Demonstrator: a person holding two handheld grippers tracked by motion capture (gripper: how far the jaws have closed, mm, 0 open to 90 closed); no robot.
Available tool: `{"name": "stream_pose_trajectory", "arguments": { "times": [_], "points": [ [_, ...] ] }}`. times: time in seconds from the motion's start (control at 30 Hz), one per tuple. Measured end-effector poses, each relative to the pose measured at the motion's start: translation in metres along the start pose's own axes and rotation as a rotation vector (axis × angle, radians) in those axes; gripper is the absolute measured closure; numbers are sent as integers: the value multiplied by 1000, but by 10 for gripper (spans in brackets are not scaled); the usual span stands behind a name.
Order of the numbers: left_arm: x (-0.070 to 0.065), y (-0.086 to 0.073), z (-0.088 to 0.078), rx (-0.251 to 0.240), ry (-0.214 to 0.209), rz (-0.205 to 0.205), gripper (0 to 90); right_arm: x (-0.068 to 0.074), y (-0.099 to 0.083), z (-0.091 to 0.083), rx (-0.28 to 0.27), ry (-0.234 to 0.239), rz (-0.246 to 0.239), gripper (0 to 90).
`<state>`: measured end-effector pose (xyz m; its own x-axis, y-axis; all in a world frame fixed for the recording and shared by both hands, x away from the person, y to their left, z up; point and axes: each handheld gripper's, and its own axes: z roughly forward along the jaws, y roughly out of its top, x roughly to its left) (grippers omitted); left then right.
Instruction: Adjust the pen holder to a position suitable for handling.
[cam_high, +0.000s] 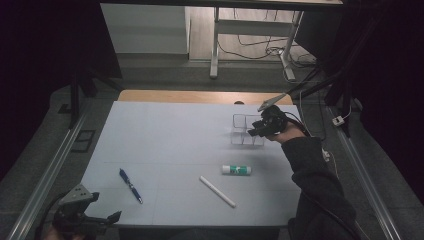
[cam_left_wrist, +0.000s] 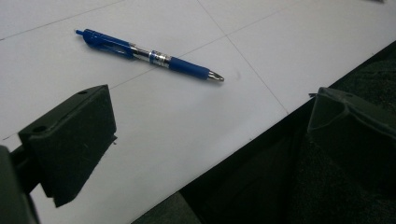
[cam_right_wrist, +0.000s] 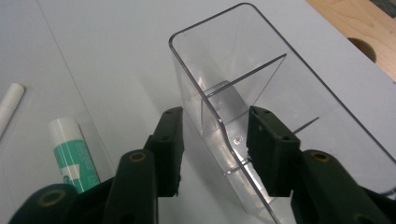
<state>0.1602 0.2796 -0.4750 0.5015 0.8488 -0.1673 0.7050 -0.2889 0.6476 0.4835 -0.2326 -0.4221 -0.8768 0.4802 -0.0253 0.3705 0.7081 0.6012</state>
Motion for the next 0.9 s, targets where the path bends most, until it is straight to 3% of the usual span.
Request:
{"name": "stream_pose_trajectory", "arguments": {
  "times": [0.13,0.37,0.67,0.9],
  "points": [
    [0,0,0,1,0,0,15,-3,3,6,34,7,-59,624],
    [0,0,0,2,-1,-1,15,-7,7,10,82,29,-96,704],
    [0,0,1,6,0,-4,16,-11,8,15,116,53,-134,775],
    [0,0,1,7,2,-7,17,-8,10,15,117,63,-222,854]
  ]
}}
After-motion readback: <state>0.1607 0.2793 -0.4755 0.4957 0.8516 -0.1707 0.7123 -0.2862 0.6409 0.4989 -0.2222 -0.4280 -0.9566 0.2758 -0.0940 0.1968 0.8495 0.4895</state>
